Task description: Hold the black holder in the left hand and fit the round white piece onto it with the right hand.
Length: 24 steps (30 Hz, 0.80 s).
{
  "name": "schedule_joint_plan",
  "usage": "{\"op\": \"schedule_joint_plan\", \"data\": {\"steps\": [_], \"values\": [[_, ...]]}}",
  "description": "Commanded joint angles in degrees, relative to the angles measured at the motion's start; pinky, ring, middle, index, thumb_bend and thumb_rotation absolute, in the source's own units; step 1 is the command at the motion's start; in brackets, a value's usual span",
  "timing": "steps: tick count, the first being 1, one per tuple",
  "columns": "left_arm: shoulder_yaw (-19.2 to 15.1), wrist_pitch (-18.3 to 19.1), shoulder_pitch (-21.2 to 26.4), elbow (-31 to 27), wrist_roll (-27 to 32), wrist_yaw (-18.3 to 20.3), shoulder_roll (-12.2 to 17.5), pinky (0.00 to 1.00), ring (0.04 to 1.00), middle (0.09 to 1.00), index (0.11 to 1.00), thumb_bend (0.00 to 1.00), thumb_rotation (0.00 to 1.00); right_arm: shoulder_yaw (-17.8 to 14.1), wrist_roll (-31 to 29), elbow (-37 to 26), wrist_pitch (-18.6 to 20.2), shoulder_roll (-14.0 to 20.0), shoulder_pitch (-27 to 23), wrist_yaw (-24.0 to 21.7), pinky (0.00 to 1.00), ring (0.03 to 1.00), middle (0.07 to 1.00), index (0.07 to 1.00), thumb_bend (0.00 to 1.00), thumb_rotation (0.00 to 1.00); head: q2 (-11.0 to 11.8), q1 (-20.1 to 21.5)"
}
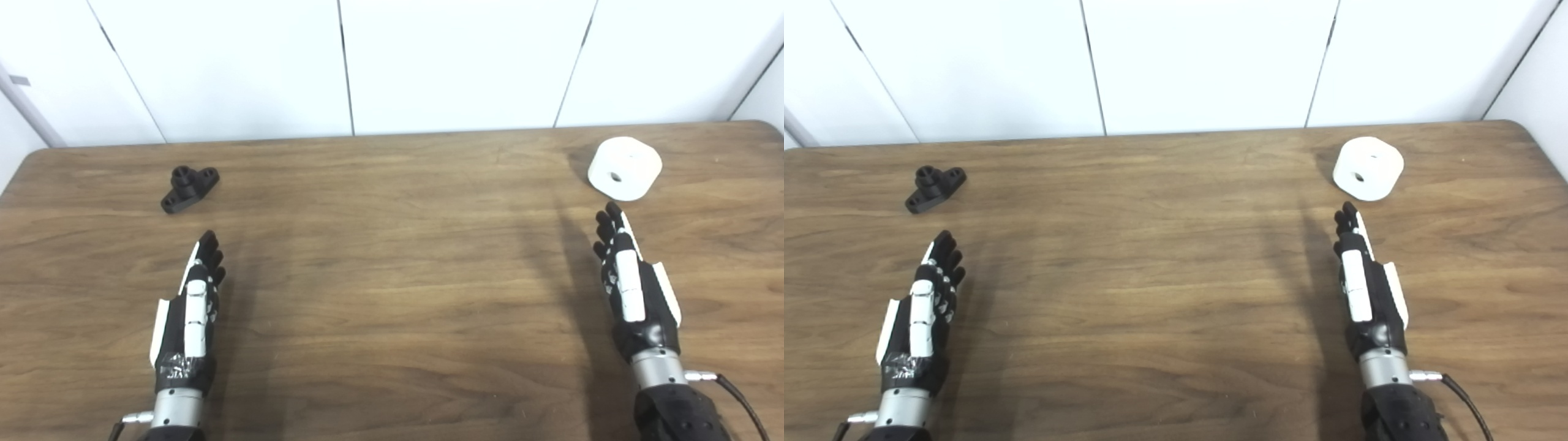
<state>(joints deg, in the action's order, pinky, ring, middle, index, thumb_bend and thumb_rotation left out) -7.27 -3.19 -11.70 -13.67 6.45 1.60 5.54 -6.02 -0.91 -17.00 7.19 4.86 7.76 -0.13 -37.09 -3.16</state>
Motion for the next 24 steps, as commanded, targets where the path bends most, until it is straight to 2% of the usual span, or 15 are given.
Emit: {"op": "schedule_joint_plan", "data": {"steps": [1,8,13,17,24], "values": [[0.21,-2.00,0.28,-0.87,-0.51,-0.62,-1.05,1.00,1.000,1.000,0.996,0.40,1.00,-0.28,-0.53,-0.86,-2.28,0.65,-0.10,-0.36,1.00,1.000,0.981,0.992,0.55,1.00,0.02,-0.85],[1.21,-1.60,0.12,-0.99,-1.54,-1.04,-1.00,1.00,1.000,1.000,0.999,0.40,1.00,-0.51,-1.65,-0.74,-2.36,1.24,0.11,-1.00,1.00,1.000,0.993,1.000,0.53,1.00,0.16,-2.40],[1.68,-0.99,-0.07,-1.18,-1.57,-0.78,-0.47,1.00,1.000,1.000,1.000,0.44,1.00,-0.71,-1.95,-0.43,-2.26,1.24,0.10,-1.05,1.00,1.000,0.985,1.000,0.54,1.00,0.24,-2.50],[1.64,-1.71,-0.10,-0.88,-1.20,-0.68,-0.38,1.00,1.000,1.000,1.000,0.43,1.00,-0.67,-1.45,-0.55,-1.90,1.14,0.05,-0.79,1.00,0.996,0.974,0.999,0.55,1.00,0.30,-2.56],[2.29,-2.17,-0.14,-0.42,-1.98,-1.00,-1.16,1.00,1.000,1.000,1.000,0.42,1.00,-1.37,-2.96,0.48,-3.29,1.91,0.20,-1.63,1.00,0.999,0.986,1.000,0.53,1.00,2.08,-7.68]]}}
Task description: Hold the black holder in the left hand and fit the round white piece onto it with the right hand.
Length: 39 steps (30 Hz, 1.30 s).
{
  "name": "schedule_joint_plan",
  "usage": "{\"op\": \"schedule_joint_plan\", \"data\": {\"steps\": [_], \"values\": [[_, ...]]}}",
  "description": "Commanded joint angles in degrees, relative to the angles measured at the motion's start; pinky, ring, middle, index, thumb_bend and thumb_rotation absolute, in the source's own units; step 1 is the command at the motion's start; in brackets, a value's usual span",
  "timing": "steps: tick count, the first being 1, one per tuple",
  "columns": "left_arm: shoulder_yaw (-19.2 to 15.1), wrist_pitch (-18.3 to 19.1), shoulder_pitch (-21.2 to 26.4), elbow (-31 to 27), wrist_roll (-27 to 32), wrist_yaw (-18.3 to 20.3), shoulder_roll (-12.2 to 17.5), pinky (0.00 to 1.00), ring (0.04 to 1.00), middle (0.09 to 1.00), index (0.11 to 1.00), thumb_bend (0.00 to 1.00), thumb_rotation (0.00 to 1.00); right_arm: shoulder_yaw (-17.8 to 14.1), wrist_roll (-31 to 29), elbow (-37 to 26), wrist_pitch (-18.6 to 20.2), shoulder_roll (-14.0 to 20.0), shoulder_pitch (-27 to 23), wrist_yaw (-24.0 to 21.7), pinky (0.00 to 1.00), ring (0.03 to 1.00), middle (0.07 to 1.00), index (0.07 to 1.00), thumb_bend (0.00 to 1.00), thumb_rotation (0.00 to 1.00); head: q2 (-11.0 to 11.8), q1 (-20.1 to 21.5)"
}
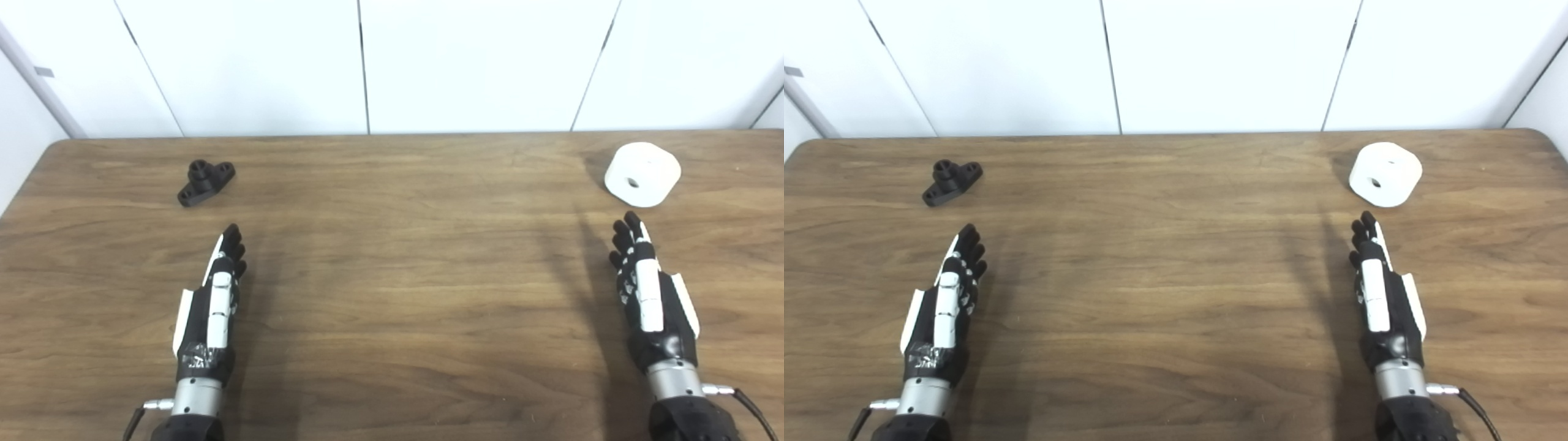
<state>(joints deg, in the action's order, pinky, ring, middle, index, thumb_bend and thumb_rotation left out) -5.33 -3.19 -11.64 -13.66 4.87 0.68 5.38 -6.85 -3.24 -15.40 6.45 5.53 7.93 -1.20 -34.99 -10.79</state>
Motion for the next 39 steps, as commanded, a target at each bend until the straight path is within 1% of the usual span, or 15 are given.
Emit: {"op": "schedule_joint_plan", "data": {"steps": [1,2,3,6,8,13,16,17,22,28,30,33,35,37,39], "values": [[0.60,-2.18,-0.27,-0.43,-0.64,-0.19,-1.28,1.00,1.000,1.000,1.000,0.41,1.00,-0.76,-1.03,-0.85,-2.80,1.48,0.07,-0.79,1.00,1.000,0.989,1.000,0.53,1.00,0.79,-1.88],[0.83,-2.19,-0.33,-0.40,-0.79,-0.25,-1.45,1.00,1.000,1.000,1.000,0.40,1.00,-0.94,-1.27,-0.71,-2.91,1.62,0.13,-0.95,1.00,1.000,0.991,1.000,0.53,1.00,0.79,-1.88],[1.13,-2.25,-0.39,-0.31,-1.15,-0.43,-1.70,1.00,1.000,1.000,1.000,0.40,1.00,-1.16,-1.55,-0.53,-3.04,1.85,0.19,-1.23,1.00,1.000,0.992,1.000,0.52,1.00,1.58,-3.72],[2.13,-2.64,-0.64,0.10,-2.07,-0.77,-2.25,1.00,1.000,1.000,1.000,0.41,1.00,-1.42,-1.70,-0.24,-3.08,2.69,0.36,-1.94,1.00,1.000,0.996,1.000,0.51,1.00,2.73,-6.76],[2.81,-3.15,-0.77,0.40,-3.21,-1.18,-2.47,1.00,1.000,1.000,1.000,0.41,1.00,-1.48,-2.12,0.04,-3.23,3.26,0.44,-2.38,1.00,1.000,0.999,1.000,0.53,1.00,3.23,-7.85],[3.83,-4.14,-0.69,1.66,-4.99,-2.57,-3.28,1.00,1.000,1.000,0.996,0.39,1.00,-1.71,-3.73,1.81,-5.37,3.99,0.27,-3.48,1.00,1.000,1.000,1.000,0.58,1.00,5.74,-10.84],[4.35,-5.12,-0.47,2.69,-6.36,-3.24,-3.21,1.00,1.000,1.000,0.998,0.39,1.00,-1.90,-3.69,3.17,-7.30,4.10,-0.04,-3.41,1.00,1.000,1.000,1.000,0.61,1.00,6.76,-11.66],[4.47,-5.32,-0.43,2.90,-6.72,-3.43,-3.20,1.00,1.000,1.000,0.997,0.39,1.00,-2.05,-3.39,3.51,-7.80,3.91,-0.10,-2.97,1.00,0.995,0.978,0.998,0.59,1.00,6.86,-11.72],[4.91,-4.62,-0.58,3.05,-7.40,-3.94,-3.30,1.00,1.000,1.000,0.999,0.41,0.98,-2.30,-2.12,4.79,-9.02,3.28,-0.16,-1.50,1.00,0.975,0.937,0.982,0.58,1.00,7.74,-11.96],[5.13,-3.70,-1.10,2.44,-8.85,-4.16,-3.01,1.00,1.000,1.000,0.999,0.45,0.96,-1.92,-1.84,6.65,-10.85,3.33,-0.23,-1.57,1.00,0.954,0.918,0.960,0.62,1.00,7.95,-9.78],[5.12,-3.01,-1.34,1.96,-9.72,-4.35,-2.92,1.00,1.000,1.000,0.994,0.48,0.92,-1.76,-1.52,6.82,-11.14,3.27,-0.19,-1.50,1.00,0.958,0.915,0.957,0.64,1.00,8.01,-9.67],[5.06,-0.54,-1.78,0.46,-13.70,-5.61,-3.09,1.00,1.000,1.000,0.983,0.52,0.77,-1.62,-0.91,6.60,-11.28,3.02,-0.05,-1.24,1.00,0.957,0.914,0.957,0.63,1.00,7.97,-9.54],[5.10,1.09,-2.01,-1.06,-16.75,-6.78,-3.39,1.00,1.000,0.999,0.968,0.57,0.57,-1.65,-0.94,6.58,-11.28,2.96,0.00,-1.26,1.00,0.965,0.916,0.960,0.63,1.00,7.93,-9.35],[4.84,2.36,-1.82,-2.65,-19.12,-7.77,-3.44,1.00,1.000,0.998,0.960,0.62,0.44,-1.70,-1.03,6.84,-11.40,3.04,-0.05,-1.30,1.00,0.967,0.917,0.961,0.64,1.00,7.87,-9.16],[4.29,4.82,-1.30,-4.85,-21.75,-8.47,-3.27,1.00,1.000,1.000,0.962,0.71,0.33,-1.72,-0.74,7.17,-11.51,3.13,-0.15,-1.17,1.00,0.961,0.919,0.960,0.67,1.00,7.87,-9.11]]}}
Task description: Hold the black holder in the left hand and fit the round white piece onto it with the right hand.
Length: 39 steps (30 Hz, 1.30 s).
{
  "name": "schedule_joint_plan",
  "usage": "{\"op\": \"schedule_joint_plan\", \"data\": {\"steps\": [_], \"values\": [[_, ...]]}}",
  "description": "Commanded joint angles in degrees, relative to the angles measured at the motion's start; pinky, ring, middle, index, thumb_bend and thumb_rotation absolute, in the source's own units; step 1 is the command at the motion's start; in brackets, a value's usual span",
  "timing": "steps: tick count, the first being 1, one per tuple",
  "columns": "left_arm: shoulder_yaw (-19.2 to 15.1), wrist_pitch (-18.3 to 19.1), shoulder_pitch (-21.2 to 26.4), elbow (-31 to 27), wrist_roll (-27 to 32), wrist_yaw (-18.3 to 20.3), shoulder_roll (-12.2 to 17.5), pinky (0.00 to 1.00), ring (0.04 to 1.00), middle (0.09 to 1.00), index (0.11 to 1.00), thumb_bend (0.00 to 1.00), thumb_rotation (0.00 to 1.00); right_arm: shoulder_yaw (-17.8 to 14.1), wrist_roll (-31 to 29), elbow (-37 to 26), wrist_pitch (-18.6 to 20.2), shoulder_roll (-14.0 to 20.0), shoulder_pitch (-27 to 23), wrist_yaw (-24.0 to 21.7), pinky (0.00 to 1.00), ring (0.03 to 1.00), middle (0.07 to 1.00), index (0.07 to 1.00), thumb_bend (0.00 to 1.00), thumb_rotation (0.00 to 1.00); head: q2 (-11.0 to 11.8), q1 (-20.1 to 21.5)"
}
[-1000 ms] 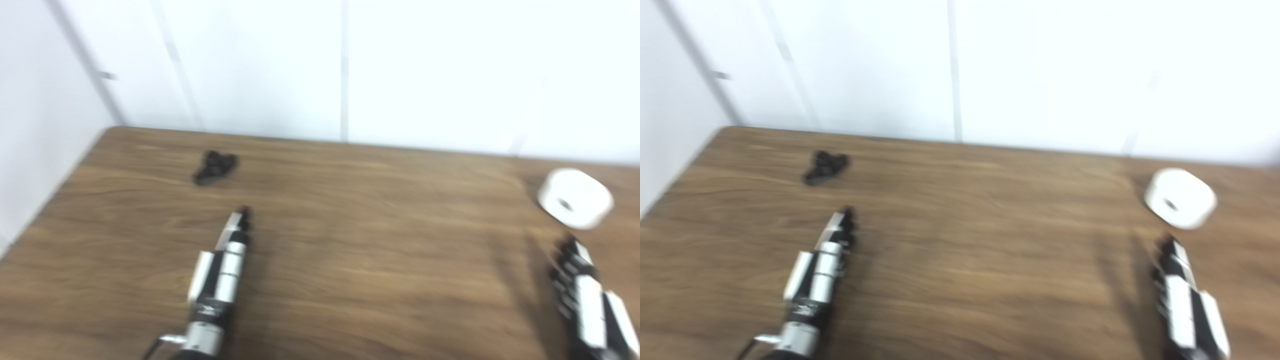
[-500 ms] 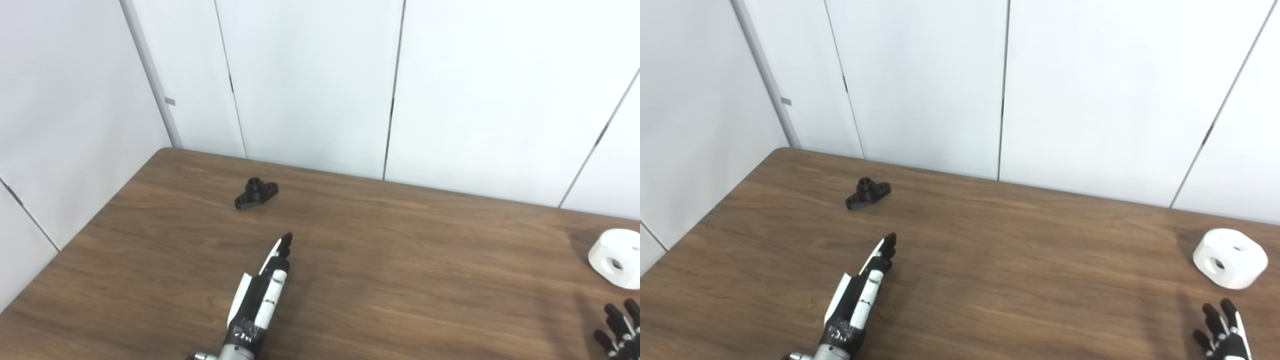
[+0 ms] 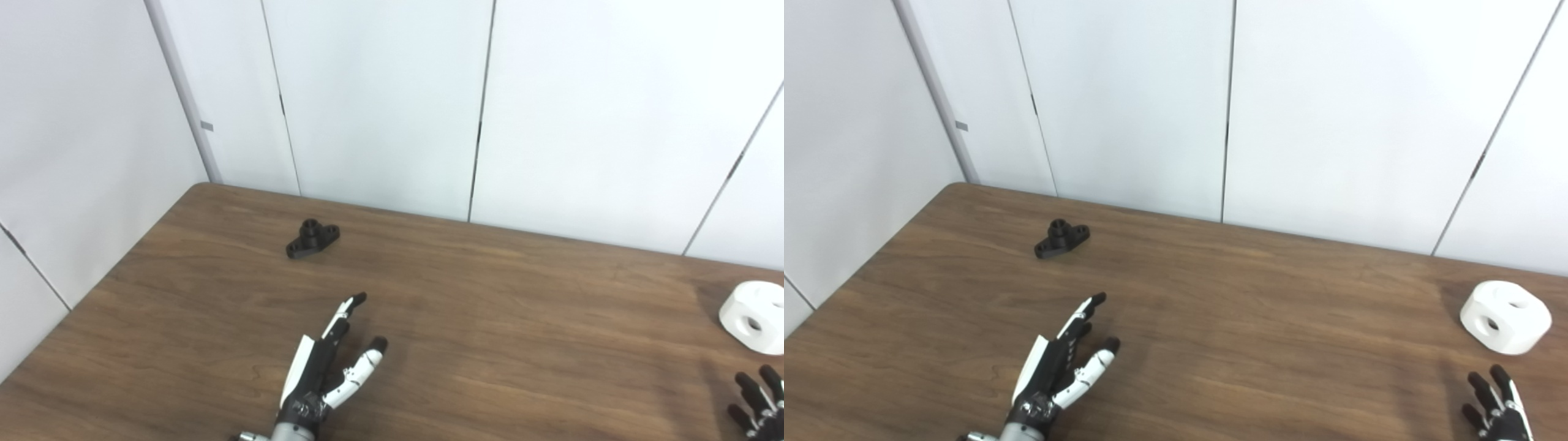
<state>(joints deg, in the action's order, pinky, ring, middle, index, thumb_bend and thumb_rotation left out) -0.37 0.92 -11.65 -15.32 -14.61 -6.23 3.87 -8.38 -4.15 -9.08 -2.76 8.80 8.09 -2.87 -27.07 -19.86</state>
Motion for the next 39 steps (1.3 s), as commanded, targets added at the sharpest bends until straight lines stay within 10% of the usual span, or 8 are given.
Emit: {"op": "schedule_joint_plan", "data": {"steps": [1,14,39], "values": [[-0.97,1.86,-0.81,-4.23,-3.69,-1.83,-1.31,1.00,1.000,1.000,0.963,0.73,0.30,-0.18,0.41,0.77,-2.20,-0.16,-0.27,0.64,1.00,0.960,0.916,0.959,0.67,1.00,-0.17,0.06],[-6.71,17.72,9.62,-8.99,-15.72,0.69,6.46,1.00,1.000,0.963,0.882,0.88,0.31,0.28,-1.53,0.19,-0.79,0.79,-0.58,-1.34,1.00,0.968,0.955,0.984,0.71,1.00,-0.71,1.88],[-8.22,22.75,26.00,15.71,-18.98,-0.75,18.30,1.00,0.990,0.933,0.806,0.90,0.38,0.73,-0.95,-1.22,0.32,-0.07,-0.14,-0.47,1.00,0.984,0.960,1.000,0.63,1.00,-1.40,1.99]]}}
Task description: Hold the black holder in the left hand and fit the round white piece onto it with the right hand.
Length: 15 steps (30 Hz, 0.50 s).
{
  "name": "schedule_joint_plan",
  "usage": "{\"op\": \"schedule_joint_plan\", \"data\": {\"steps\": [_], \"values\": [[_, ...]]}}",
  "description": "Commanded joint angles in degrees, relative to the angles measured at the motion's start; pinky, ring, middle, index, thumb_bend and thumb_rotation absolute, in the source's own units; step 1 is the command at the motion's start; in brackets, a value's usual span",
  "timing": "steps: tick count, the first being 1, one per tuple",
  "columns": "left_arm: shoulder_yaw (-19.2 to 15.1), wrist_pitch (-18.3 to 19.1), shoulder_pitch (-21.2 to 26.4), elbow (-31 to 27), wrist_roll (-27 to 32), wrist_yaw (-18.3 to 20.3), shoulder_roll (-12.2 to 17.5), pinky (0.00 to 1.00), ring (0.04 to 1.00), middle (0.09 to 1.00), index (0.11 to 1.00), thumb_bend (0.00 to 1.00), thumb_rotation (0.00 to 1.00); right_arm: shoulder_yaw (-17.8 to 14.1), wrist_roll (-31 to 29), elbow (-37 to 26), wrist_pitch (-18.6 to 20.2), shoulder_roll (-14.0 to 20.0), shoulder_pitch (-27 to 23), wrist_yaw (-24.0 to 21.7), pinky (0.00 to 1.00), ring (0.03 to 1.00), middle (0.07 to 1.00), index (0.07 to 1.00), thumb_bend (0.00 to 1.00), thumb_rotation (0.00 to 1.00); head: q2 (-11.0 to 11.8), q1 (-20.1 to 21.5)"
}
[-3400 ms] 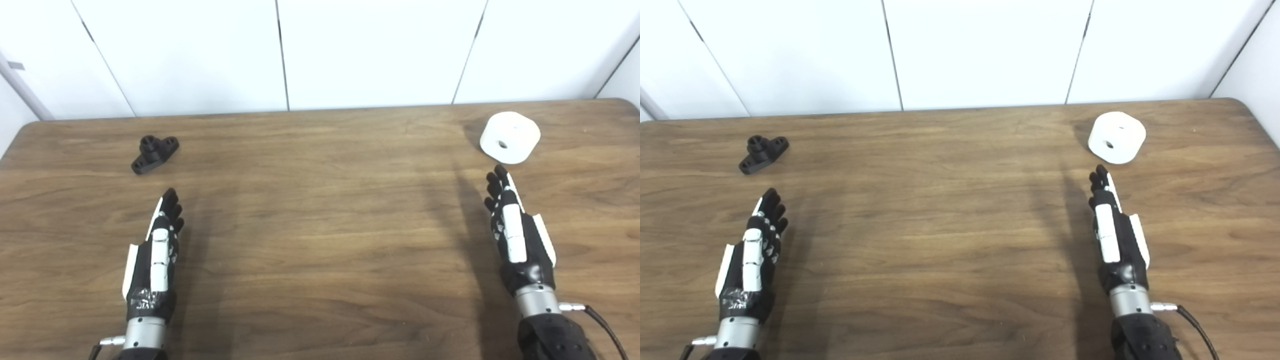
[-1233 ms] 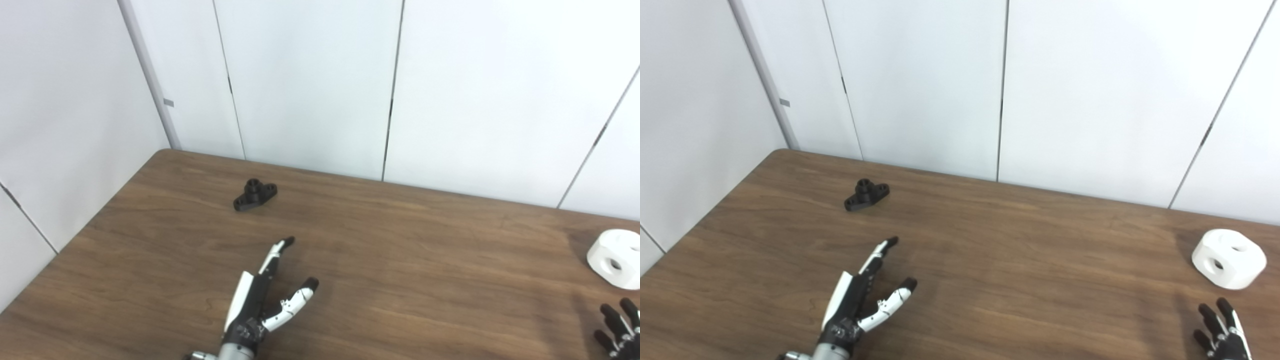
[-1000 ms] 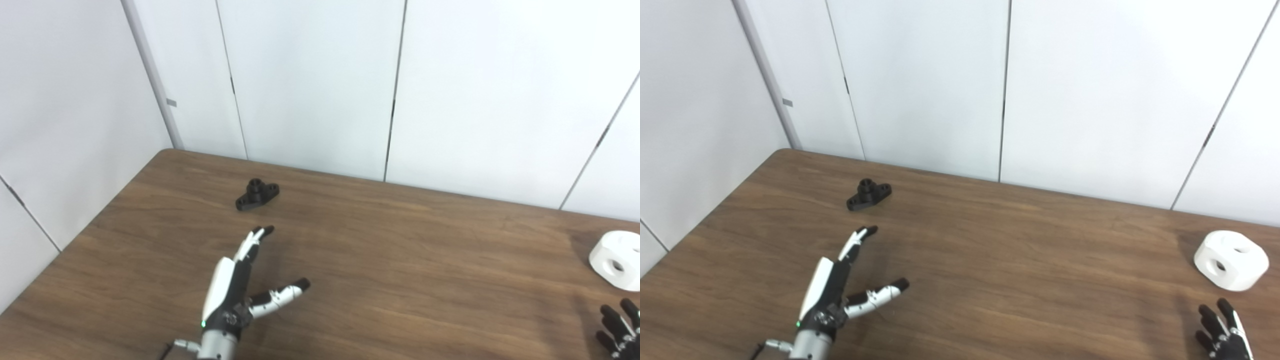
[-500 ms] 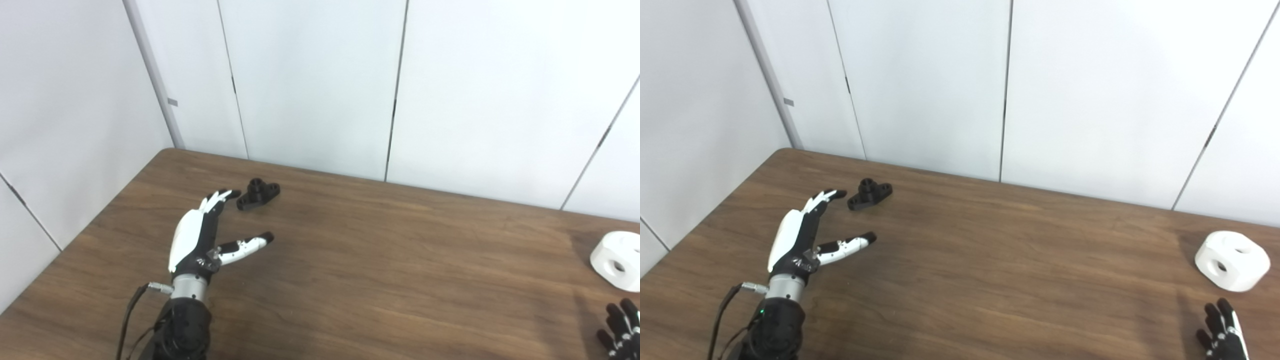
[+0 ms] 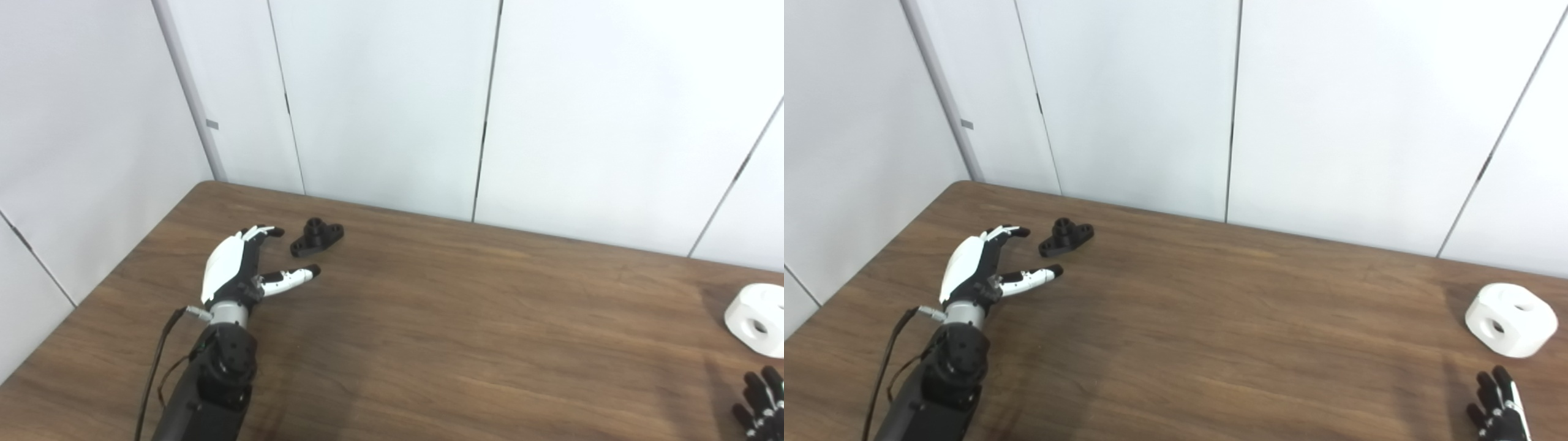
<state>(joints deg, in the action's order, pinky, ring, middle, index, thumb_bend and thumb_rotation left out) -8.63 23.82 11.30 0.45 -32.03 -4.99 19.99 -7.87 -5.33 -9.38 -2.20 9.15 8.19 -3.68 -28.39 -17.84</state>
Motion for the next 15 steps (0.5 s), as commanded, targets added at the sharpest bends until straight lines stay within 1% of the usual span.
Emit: {"op": "schedule_joint_plan", "data": {"steps": [1,4,7,10,15], "values": [[0.42,0.10,3.78,1.16,-1.84,-2.10,2.50,1.00,0.988,0.933,0.806,0.90,0.38,0.25,0.37,-0.85,-0.43,-0.41,-0.25,0.38,1.00,0.981,0.956,1.000,0.62,1.00,-0.07,0.01],[1.05,0.00,5.68,4.34,-1.48,-2.34,3.15,1.00,0.987,0.937,0.807,0.89,0.39,0.38,0.78,-1.17,-0.09,-0.38,-0.15,0.65,1.00,0.977,0.955,1.000,0.62,1.00,-0.06,0.13],[0.67,-0.50,8.12,8.32,0.37,-2.86,3.30,1.00,0.992,0.942,0.805,0.89,0.37,0.45,0.94,-1.45,0.11,-0.50,-0.05,0.91,1.00,0.978,0.954,0.999,0.63,1.00,-0.06,0.31],[0.52,-0.43,10.48,12.01,1.73,-3.27,3.55,1.00,0.999,0.949,0.806,0.90,0.37,0.60,1.52,-1.84,0.38,-0.68,0.10,1.34,1.00,0.970,0.945,0.994,0.63,1.00,0.02,0.56],[1.88,-1.33,13.85,17.99,2.05,-4.37,4.49,1.00,1.000,0.949,0.807,0.91,0.39,0.81,1.65,-2.40,0.89,-0.91,0.23,1.67,1.00,0.957,0.939,0.990,0.64,1.00,-0.01,0.85]]}}
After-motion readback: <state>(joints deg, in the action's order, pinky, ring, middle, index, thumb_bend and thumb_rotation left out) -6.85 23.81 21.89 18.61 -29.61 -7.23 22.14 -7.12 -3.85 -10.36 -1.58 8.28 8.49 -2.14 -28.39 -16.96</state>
